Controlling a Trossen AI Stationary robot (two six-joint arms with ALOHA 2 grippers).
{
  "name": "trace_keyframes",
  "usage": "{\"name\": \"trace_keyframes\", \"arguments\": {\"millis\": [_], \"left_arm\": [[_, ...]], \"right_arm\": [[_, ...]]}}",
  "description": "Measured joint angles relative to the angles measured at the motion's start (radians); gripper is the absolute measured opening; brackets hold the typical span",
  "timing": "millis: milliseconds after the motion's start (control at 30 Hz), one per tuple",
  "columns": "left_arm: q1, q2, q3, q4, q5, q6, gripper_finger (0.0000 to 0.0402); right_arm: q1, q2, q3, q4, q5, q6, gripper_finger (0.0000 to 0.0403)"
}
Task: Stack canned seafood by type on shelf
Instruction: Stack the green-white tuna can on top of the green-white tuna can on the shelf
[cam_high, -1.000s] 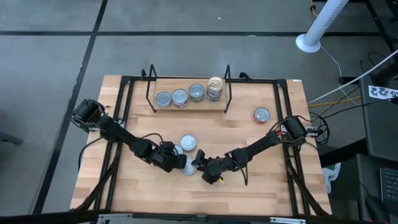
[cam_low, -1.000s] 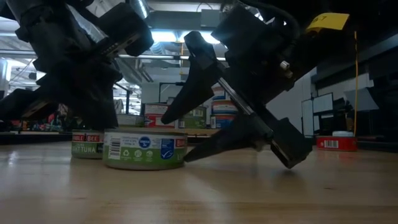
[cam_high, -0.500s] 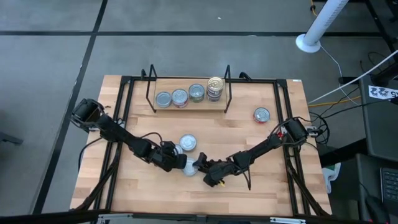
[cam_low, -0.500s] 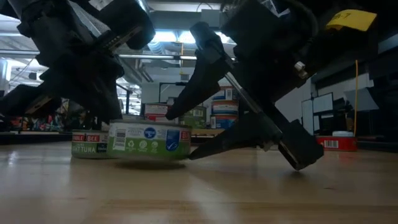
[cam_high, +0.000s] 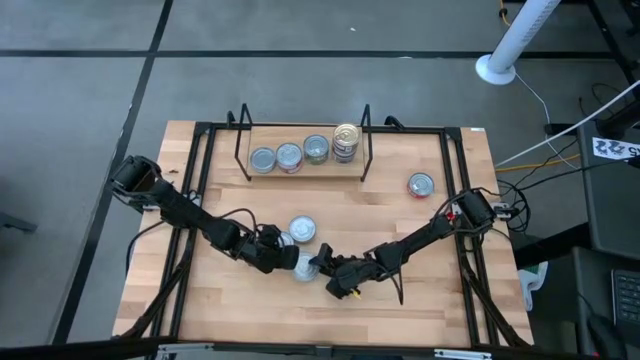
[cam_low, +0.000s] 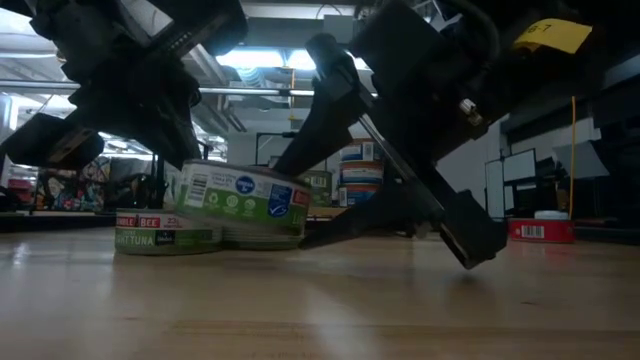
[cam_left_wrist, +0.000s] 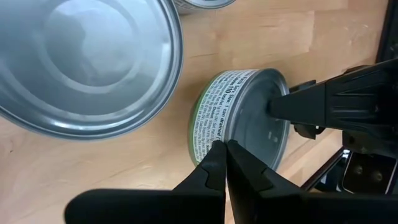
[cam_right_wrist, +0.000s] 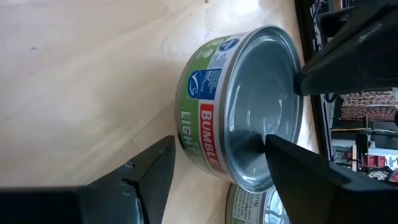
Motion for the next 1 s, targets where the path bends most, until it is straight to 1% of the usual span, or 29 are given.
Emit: {"name": "trace_keyframes", "arguments": {"millis": [733, 833, 1000], "left_arm": [[0.0, -0.002, 0.001, 0.01, 0.001, -0.004, 0.0], [0.0, -0.002, 0.001, 0.01, 0.001, -0.004, 0.0], [0.0, -0.002, 0.0, -0.002, 0.004, 0.0, 0.0]], "right_arm": [[0.002, 0.0, -0.002, 0.079, 0.013, -0.019, 0.0248], [0.001, 0.0, -0.002, 0.081, 0.017, -0.037, 0.0232], [0.001, 0.0, -0.002, 0.085, 0.019, -0.038, 0.0178]]}}
